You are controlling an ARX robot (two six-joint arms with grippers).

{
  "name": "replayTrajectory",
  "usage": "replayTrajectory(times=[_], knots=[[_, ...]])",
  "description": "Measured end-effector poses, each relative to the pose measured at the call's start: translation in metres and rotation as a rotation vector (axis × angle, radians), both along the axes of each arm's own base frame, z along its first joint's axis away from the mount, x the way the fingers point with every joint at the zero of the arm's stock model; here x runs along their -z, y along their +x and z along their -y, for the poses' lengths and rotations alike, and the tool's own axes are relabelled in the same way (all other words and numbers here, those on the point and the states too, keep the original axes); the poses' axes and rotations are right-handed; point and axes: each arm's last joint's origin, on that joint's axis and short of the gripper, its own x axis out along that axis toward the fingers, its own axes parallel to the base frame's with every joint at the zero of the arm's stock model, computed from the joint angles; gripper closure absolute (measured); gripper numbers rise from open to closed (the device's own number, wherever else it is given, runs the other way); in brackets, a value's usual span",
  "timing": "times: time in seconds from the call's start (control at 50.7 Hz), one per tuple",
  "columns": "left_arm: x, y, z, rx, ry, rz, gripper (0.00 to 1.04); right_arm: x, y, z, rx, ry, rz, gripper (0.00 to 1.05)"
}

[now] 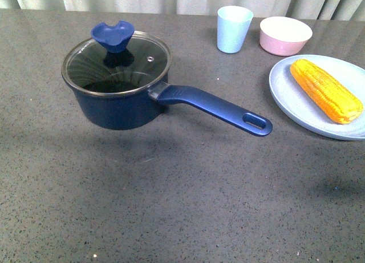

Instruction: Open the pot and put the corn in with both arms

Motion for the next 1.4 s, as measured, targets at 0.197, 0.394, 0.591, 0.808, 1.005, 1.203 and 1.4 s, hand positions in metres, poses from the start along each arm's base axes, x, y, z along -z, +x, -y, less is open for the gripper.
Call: replayTrajectory(times=[0.197,0.394,0.591,0.808,1.005,1.203,1.4], knots=[[0.014,0.043,0.018,0.035,0.002,-0.032,0.09,0.000,0.000,0.000,0.000,0.000,0.000,0.09],[0.028,0.074,0.037,0.062,0.017,-0.062,0.09,0.000,0.000,0.000,0.000,0.000,0.000,0.09],[0.036,0.096,0.059,0.095,0.033,-0.068,0.09,0.000,0.000,0.000,0.000,0.000,0.000,0.09],[0.038,0.111,0.073,0.095,0.045,-0.053,0.09,0.000,0.000,0.000,0.000,0.000,0.000,0.09],[0.044,0.124,0.078,0.086,0.056,-0.056,0.09,0.000,0.000,0.000,0.000,0.000,0.000,0.09],[0.047,0.134,0.083,0.090,0.057,-0.054,0.09,0.000,0.000,0.000,0.000,0.000,0.000,0.09],[0.047,0.142,0.089,0.088,0.064,-0.045,0.09,0.000,0.000,0.000,0.000,0.000,0.000,0.09]])
